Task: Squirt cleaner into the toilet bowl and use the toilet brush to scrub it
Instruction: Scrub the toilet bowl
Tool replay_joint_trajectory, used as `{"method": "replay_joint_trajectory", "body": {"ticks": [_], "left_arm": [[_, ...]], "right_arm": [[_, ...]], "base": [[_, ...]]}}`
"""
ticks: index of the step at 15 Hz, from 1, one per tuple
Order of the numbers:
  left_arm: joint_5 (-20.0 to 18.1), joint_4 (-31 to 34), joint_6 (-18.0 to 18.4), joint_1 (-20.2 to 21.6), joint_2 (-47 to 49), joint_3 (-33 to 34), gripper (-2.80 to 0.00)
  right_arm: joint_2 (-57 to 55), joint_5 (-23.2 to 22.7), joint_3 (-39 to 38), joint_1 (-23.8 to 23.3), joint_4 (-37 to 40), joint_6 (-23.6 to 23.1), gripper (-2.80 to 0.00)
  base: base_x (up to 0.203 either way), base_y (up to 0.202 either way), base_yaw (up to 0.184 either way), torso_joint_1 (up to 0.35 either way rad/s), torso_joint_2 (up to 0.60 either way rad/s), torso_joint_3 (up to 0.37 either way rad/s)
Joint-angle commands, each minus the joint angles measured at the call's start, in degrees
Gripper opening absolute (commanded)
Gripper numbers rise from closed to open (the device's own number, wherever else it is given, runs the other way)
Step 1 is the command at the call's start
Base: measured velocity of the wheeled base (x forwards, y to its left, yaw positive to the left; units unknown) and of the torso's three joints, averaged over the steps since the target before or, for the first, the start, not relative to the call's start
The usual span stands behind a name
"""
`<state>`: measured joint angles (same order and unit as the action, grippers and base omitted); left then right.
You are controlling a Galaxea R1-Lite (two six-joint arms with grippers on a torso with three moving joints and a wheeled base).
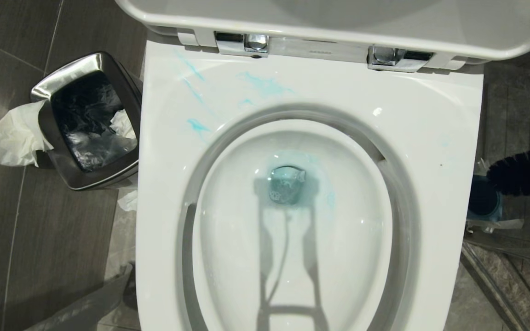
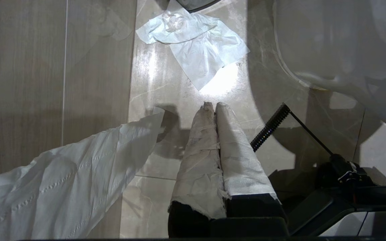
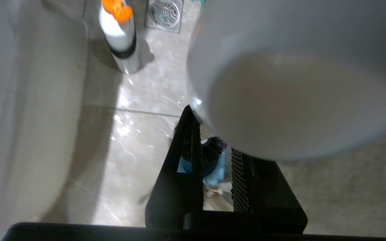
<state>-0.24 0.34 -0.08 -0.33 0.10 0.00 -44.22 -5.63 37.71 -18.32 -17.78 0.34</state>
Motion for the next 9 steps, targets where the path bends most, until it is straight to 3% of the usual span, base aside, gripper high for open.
{"method": "replay_joint_trajectory", "body": {"ticks": [1,4,9], "left_arm": [[0.0,0.0,0.0,0.0,0.1,0.1,-2.8],[0.0,0.0,0.0,0.0,0.1,0.1,-2.8],[0.0,0.0,0.0,0.1,0.1,0.1,-2.8]], "right_arm": [[-3.2,-1.2,5.6,0.1,3.4,3.1,-2.8],[-4.7,-2.4,13.6,0.1,12.3,4.5,-2.8],[-6.5,-3.4,22.1,0.1,18.9,4.6,-2.8]], "base": [[0.0,0.0,0.0,0.0,0.0,0.0],[0.0,0.0,0.0,0.0,0.0,0.0],[0.0,0.0,0.0,0.0,0.0,0.0]]}}
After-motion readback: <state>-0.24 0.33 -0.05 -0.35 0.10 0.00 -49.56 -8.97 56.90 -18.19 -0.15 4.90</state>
